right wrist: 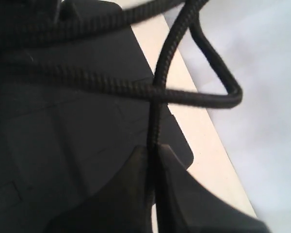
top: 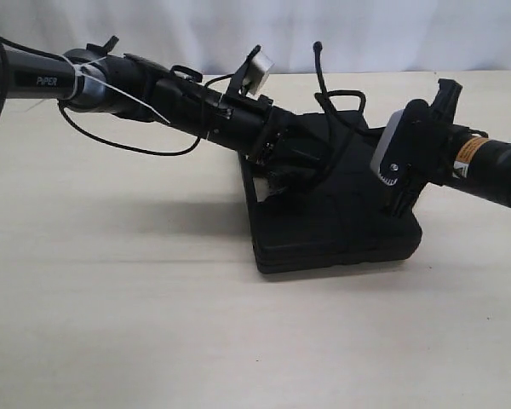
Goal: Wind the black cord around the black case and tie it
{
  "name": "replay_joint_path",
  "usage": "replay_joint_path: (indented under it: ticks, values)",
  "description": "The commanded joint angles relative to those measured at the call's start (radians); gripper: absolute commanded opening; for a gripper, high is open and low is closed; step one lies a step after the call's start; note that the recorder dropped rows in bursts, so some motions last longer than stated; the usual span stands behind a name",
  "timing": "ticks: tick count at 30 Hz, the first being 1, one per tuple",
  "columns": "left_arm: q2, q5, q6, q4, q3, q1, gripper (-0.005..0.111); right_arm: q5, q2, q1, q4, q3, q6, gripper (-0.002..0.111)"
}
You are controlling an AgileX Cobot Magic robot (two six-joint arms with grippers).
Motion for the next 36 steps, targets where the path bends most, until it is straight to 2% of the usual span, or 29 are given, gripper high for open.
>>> replay_joint_path:
  ticks: [1, 4, 9, 12, 17, 20, 28, 33, 36]
  values:
    - [-0.005, 0.01, 0.022, 0.167, -0.024, -0.004, 0.054, -0.016, 0.0, -0.005, 0.01, -0.002, 0.039, 0.004]
    - [-0.005, 0.01, 0.003, 0.37, -0.066, 0.003, 0.055, -0.014, 0.0, -0.005, 0.01, -0.002, 0.048, 0.004]
    - [-0.041, 0.01, -0.019, 0.578, -0.139, 0.026, 0.055, -0.014, 0.0, -0.005, 0.01, -0.002, 0.065, 0.004]
    - [-0.083, 0.01, -0.017, 0.525, -0.189, 0.052, 0.055, -0.014, 0.0, -0.005, 0.01, -0.002, 0.065, 0.004]
    - [-0.11, -0.016, -0.013, 0.271, -0.231, 0.076, 0.055, -0.014, 0.0, -0.005, 0.01, -0.002, 0.073, 0.004]
    - [-0.098, -0.047, 0.097, 0.198, -0.231, 0.055, 0.055, -0.014, 0.0, -0.005, 0.005, -0.002, 0.092, 0.004]
    - [-0.074, -0.464, 0.086, 0.184, -0.231, -0.053, 0.055, -0.012, 0.0, -0.005, 0.003, -0.002, 0.105, 0.004]
    - [-0.07, -0.521, 0.141, 0.142, -0.231, -0.084, 0.055, -0.012, 0.0, -0.005, 0.003, -0.002, 0.119, 0.004]
    - [-0.069, -0.515, 0.145, 0.148, -0.231, -0.087, 0.041, -0.012, 0.0, -0.005, 0.003, -0.002, 0.128, 0.004]
